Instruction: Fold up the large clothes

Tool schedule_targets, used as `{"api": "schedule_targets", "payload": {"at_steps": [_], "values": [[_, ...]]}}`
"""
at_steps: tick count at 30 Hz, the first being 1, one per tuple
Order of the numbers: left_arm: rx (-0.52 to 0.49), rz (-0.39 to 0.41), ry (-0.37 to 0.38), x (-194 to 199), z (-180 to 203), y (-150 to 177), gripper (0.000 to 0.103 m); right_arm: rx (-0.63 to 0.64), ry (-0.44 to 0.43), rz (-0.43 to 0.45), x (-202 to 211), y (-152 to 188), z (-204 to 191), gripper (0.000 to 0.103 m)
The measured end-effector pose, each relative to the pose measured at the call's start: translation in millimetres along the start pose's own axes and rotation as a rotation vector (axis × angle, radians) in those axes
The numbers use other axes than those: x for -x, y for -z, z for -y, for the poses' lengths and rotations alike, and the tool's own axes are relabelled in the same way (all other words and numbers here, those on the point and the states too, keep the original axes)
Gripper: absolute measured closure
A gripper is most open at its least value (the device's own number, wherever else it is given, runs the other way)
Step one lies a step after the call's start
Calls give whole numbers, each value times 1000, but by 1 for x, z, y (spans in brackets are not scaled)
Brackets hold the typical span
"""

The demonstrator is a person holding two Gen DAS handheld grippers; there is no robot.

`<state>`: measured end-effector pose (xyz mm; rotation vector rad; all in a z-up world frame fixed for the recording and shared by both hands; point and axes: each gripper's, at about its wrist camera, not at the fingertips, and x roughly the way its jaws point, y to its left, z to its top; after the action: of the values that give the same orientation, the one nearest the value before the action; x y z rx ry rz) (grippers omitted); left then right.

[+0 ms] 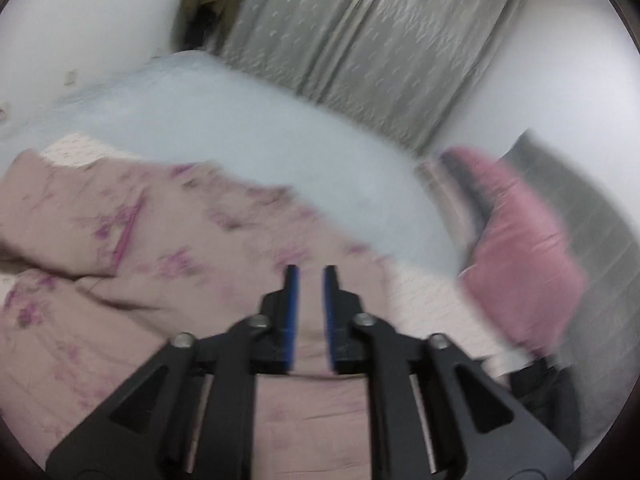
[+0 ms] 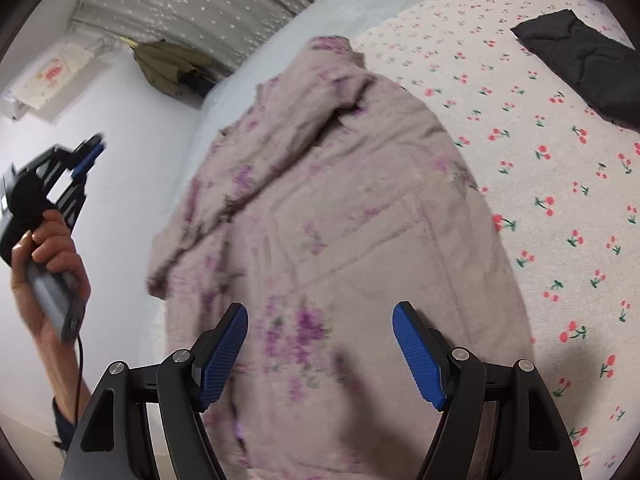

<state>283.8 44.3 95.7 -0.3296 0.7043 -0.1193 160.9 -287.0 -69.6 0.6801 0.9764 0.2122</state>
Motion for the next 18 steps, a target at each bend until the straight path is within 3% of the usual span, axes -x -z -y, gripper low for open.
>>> {"api": "schedule_targets", "payload": {"at_steps": [2,3,7,9,12,15,18], "values": [[-115,3,-212,-16,-22,5,33,-9,-21,-9,-1,0,2,27],[-183,-18,-323,-28,-40,6,29,-4,-23,-8,0,1,3,27],[-281,-101,-548,-54,-103,6,29,21,-11,1,1,2,-2,27],[-305,-132,-586,-64,-133,9,29,20,-6,-7,-4,2,-2,27],[-322,-151,-575,-78,-145,13,29,20,17,-15,-12,3,-1,27],[-356,-131,-541,-89,-138,14,28,30,32,-15,-18,2,-2,27],[-413,-136,-569,-106,-126,15,28,37,39,-13,-21,3,-3,27]]}}
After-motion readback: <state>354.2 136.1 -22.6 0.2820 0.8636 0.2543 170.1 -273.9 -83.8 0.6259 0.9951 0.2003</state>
